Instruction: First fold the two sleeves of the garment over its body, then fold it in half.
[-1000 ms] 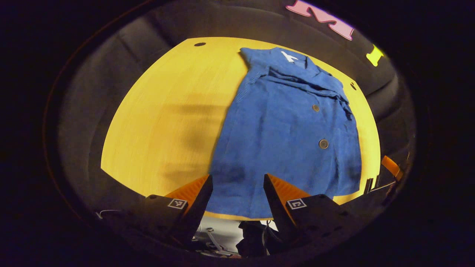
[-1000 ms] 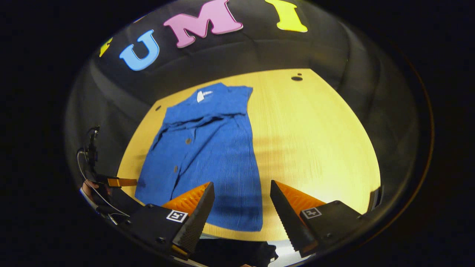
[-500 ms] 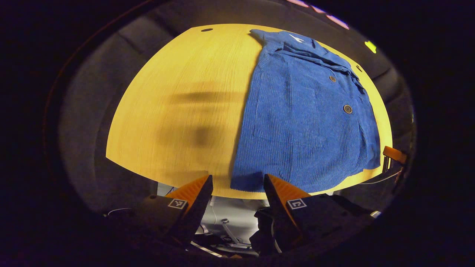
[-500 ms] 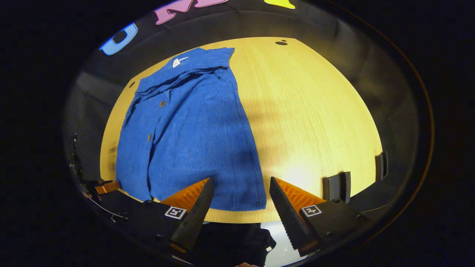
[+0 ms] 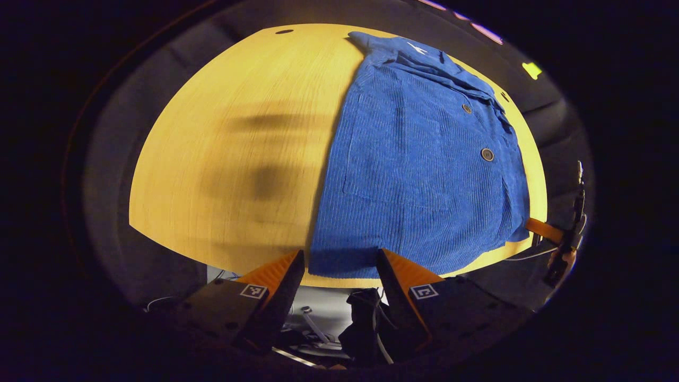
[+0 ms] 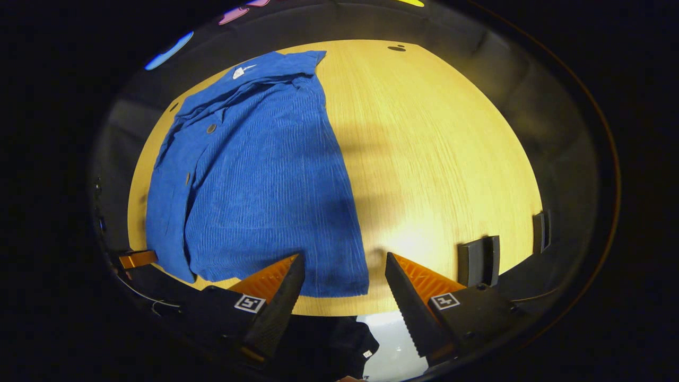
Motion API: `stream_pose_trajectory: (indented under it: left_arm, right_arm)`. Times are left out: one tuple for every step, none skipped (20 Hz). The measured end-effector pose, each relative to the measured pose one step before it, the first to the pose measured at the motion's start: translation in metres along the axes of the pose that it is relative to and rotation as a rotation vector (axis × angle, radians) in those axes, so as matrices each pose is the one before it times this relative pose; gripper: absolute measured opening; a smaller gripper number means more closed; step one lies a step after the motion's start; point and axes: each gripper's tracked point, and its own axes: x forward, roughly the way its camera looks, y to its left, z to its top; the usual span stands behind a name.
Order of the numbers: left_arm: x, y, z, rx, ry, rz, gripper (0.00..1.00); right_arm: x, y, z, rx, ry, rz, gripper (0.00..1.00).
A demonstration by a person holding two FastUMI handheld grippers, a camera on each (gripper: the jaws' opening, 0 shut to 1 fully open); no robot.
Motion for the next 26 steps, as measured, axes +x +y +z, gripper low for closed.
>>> stream_pose_trajectory:
  left_arm:
    - [0.00101, -0.0018, -0.0009, 0.0285, 0.01104, 0.01528, 0.8]
    - [0.00091, -0.00091, -0.0012, 0.03105, 0.00786, 0.02048, 0.8]
    - [0.00075, 0.00035, -0.00136, 0.03499, 0.00792, 0.02428, 0.8]
    - [-0.00209, -0.00196, 0.00128, 0.02859, -0.00269, 0.01817, 0.81]
    - [0.00386, -0.00031, 0.00355, 0.00505, -0.01383, 0.00294, 0.8]
    - [0.00108, -0.0008, 0.00252, -0.01306, -0.00669, 0.00305, 0.82]
    - [0.00088, -0.00114, -0.00066, -0.00475, 0.00285, 0.00112, 0.81]
    - [0.00012, -0.0006, -0.00045, 0.00584, 0.00358, -0.00308, 0.81]
    - [0.00064, 0.00067, -0.00112, 0.00179, 0.00539, -0.00143, 0.8]
    - [0.00053, -0.00051, -0.00029, -0.00708, 0.00983, 0.00228, 0.81]
    - [-0.00088, -0.00032, 0.00054, -0.00223, 0.00387, 0.00043, 0.81]
    - [0.00001, -0.00098, 0.00103, -0.00003, 0.00563, -0.00296, 0.81]
    - [0.00117, -0.00093, 0.00197, 0.00775, -0.01091, -0.00763, 0.8]
    - [-0.00213, -0.00495, 0.00665, -0.00359, -0.03552, -0.03374, 0.76]
    - [0.00383, -0.0045, 0.00116, -0.04826, -0.02664, -0.03432, 0.43]
    - [-0.00049, 0.00096, 0.00137, -0.04004, -0.00393, -0.02304, 0.1]
    - [0.00052, -0.00018, 0.00043, -0.03077, -0.02082, -0.03907, 0.06]
    - [-0.0017, -0.00072, -0.00006, -0.04007, 0.00776, -0.0347, 0.0]
    - [-0.00151, 0.00019, -0.00141, -0.02364, 0.00328, -0.03024, 0.0]
    - [-0.0012, 0.00158, 0.00002, -0.01051, -0.01114, -0.01049, 0.0]
    - [-0.00317, -0.00159, -0.00074, 0.0099, 0.00045, -0.00632, 0.0]
    - [-0.00536, -0.00108, 0.00151, 0.02272, -0.01556, 0.0004, 0.0]
    - [-0.00649, -0.0018, 0.00487, 0.01781, -0.02174, -0.00306, 0.0]
    - [-0.00884, -0.00438, 0.00551, 0.01037, -0.02011, -0.01346, 0.0]
    - [-0.01008, -0.00483, 0.00655, 0.00787, -0.02223, -0.01608, 0.0]
    - [-0.00948, -0.00548, 0.00876, 0.00658, -0.02303, -0.01991, 0.0]
  right_arm:
    - [0.00358, 0.00002, -0.00013, -0.01723, 0.00197, -0.0086, 0.97]
    - [0.00464, -0.00019, -0.00162, -0.01947, 0.00405, -0.01337, 0.97]
    - [0.00347, 0.00166, -0.00755, -0.02939, 0.04268, -0.00518, 0.97]
    - [-0.00082, -0.00036, 0.00156, -0.03833, -0.01213, -0.00335, 0.97]
    - [-0.001, 0.002, -0.00107, -0.02359, 0.02692, 0.0072, 0.99]
    - [0.00172, -0.0011, 0.00164, 0.00597, -0.00156, -0.00293, 0.97]
    - [0.00118, 0.00048, -0.0003, 0.02056, 0.00069, -0.00351, 0.89]
    - [-0.00144, 0.00012, 0.00252, 0.01512, -0.0155, -0.00294, 0.96]
    - [0.002, -0.00051, -0.00031, -0.00293, -0.00471, -0.00043, 0.97]
    - [-0.00145, 0.00001, -0.001, -0.0035, -0.00892, 0.00063, 0.97]
    - [0.00212, 0.00123, 0.00143, 0.0022, -0.00475, 0.00636, 0.97]
    - [-0.00309, 0.00388, -0.0013, 0.00129, 0.00049, 0.00169, 0.89]
    - [0.00112, 0.00367, -0.00039, -0.00935, -0.00064, 0.01097, 0.82]
    - [-0.0004, 0.00596, 0.00328, 0.0141, -0.01719, 0.02381, 0.59]
    - [0.00387, 0.00207, -0.00013, 0.01775, -0.008, -0.01145, 0.37]
    - [-0.0034, 0.00108, 0.00079, -0.02463, 0.00402, 0.00097, 0.14]
    - [0.00692, 0.00066, 0.00066, 0.00212, -0.00904, 0.01651, 0.14]
    - [-0.00533, 0.00229, 0.00032, 0.0128, 0.00701, 0.00213, 0.02]
    - [-0.00054, 0.00086, 0.00099, -0.00042, 0.00608, 0.0139, 0.01]
    - [-0.00167, 0.00012, 0.00031, 0.01746, 0.00313, 0.01312, 0.01]
    - [-0.00134, 0.00267, 0.00031, 0.01893, 0.00727, 0.01729, 0.01]
    - [-0.00463, 0.00086, 0.00273, 0.01633, -0.00651, 0.01032, 0.01]
    - [-0.00687, 0.00267, 0.00658, 0.01218, -0.01699, 0.01086, 0.01]
    - [-0.00886, 0.00361, 0.00815, 0.00681, -0.01888, 0.01285, 0.01]
    - [-0.01048, 0.0046, 0.01161, 0.00352, -0.03087, 0.01384, 0.02]
    - [-0.0117, 0.00539, 0.01156, -0.00225, -0.03, 0.01305, 0.02]
